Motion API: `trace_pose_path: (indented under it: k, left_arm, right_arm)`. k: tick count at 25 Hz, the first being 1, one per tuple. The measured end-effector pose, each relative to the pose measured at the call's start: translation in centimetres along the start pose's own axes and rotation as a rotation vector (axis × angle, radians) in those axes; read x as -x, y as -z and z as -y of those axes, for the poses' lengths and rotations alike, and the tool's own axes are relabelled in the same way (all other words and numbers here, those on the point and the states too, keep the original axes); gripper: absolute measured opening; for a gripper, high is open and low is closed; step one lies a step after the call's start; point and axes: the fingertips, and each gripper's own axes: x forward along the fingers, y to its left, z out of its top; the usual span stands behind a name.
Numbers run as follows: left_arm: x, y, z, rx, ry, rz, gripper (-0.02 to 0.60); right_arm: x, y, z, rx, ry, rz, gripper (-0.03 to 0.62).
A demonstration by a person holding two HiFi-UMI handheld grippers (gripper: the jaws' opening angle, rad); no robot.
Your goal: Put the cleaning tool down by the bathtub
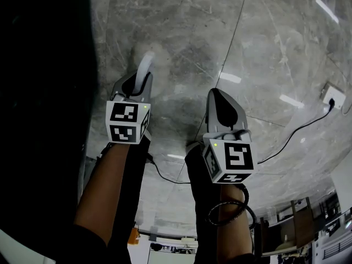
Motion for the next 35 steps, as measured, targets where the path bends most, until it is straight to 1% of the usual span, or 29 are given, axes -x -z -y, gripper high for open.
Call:
trace_pose_path:
  k: [11, 20, 25, 33, 34, 35]
  left_arm:
    - [-2.3, 2.5, -0.5, -0.006, 0.001, -0.021, 0.078]
    - [-3.2, 2.3, -0.1, -0.022, 0.012, -0.004, 0.078]
    - [-3.4, 2.4, 0.0, -0.04, 0.022, -0.013, 0.08]
    - [-3.2, 2.3, 0.0, -0.046, 0.045, -0.014, 0.077]
    - [-3.2, 2.2, 0.1, -0.049, 0.051, -0.011, 0.081]
    - [-3.1, 2.1, 0.2, -0.053, 0.057, -0.008, 0.118]
  right_arm:
    - [-1.6, 2.0, 0.5, -0.004, 0.007, -0.002, 0.025]
    - [-2.1, 2.6, 0.5, -0.007, 0.004, 0.007, 0.025]
    - [-1.8, 2.6, 1.0, -0.002, 0.01, 0.004, 0.025]
    - [-1.2, 2.2, 1.1, 0.007, 0.014, 0.004, 0.025]
    - [-1.2, 2.2, 1.1, 0.008, 0.014, 0.003, 0.025]
    - [-1.2, 2.2, 1.0, 0.01, 0.014, 0.002, 0.025]
